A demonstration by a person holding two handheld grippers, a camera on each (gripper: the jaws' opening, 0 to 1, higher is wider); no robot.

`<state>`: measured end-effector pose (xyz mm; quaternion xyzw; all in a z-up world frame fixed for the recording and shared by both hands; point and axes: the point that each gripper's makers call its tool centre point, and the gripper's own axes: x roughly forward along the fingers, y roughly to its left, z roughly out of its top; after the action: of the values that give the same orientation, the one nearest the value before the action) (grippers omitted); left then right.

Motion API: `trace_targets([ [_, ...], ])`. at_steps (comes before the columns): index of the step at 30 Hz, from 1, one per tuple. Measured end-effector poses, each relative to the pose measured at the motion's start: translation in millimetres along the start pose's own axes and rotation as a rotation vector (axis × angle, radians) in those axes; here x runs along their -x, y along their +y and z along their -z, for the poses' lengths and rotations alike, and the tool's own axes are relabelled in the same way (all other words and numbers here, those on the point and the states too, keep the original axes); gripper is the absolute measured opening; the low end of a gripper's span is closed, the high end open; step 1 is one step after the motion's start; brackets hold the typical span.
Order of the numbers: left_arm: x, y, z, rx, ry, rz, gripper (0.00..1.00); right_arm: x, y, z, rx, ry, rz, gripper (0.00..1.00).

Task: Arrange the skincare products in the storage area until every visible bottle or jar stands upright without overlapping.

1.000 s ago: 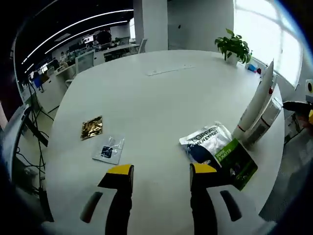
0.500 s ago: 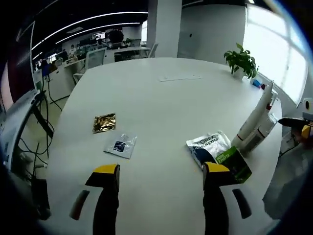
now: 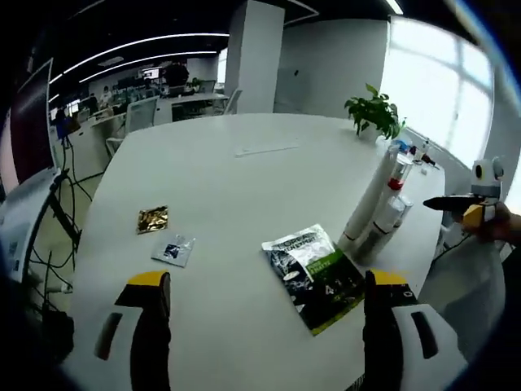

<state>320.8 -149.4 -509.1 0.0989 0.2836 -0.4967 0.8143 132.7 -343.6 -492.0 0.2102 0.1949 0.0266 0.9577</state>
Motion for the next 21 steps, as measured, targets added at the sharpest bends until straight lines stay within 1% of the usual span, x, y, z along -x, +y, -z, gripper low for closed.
trace_targets([
  [2, 2, -10.7, -6.1, 0.002, -0.048, 0.030, 0.99, 0, 2, -1.4, 0.000, -0.003, -0.004, 0.99],
  [3, 5, -13.5, -5.0, 0.005, -0.049, 0.032, 0.99, 1, 2, -1.8, 0.001, -0.004, -0.004, 0.99],
  [5, 11, -30.8, -6.9, 0.006, -0.064, 0.047, 0.99, 4, 1, -4.2, 0.007, -0.010, -0.005, 0.99],
  [6, 13, -35.2, -7.5, 0.004, -0.069, 0.049, 0.99, 6, 2, -5.9, 0.009, -0.015, -0.008, 0.99],
  [7, 15, -39.5, -7.9, 0.003, -0.077, 0.056, 0.99, 7, 2, -7.5, 0.009, -0.019, -0.010, 0.99],
  [8, 18, -38.1, -8.4, 0.005, -0.093, 0.065, 0.99, 8, 2, -8.2, 0.010, -0.022, -0.011, 0.99],
  [9, 20, -39.0, -7.4, 0.005, -0.097, 0.064, 0.99, 9, 2, -8.8, 0.010, -0.023, -0.009, 0.99],
  [13, 28, -53.4, 2.0, 0.010, -0.111, 0.043, 0.99, 14, 2, -9.2, 0.065, -0.008, 0.001, 0.99],
  [17, 33, -57.9, 13.6, 0.016, -0.104, 0.037, 0.99, 14, 1, -7.7, 0.064, -0.003, -0.004, 0.99],
  [19, 29, -57.5, 24.3, 0.029, -0.094, 0.038, 0.98, 14, 1, -8.5, 0.067, -0.007, -0.003, 0.99],
  [21, 30, -57.5, 29.0, 0.030, -0.093, 0.031, 0.98, 16, 0, -9.4, 0.061, -0.015, -0.003, 0.99],
])
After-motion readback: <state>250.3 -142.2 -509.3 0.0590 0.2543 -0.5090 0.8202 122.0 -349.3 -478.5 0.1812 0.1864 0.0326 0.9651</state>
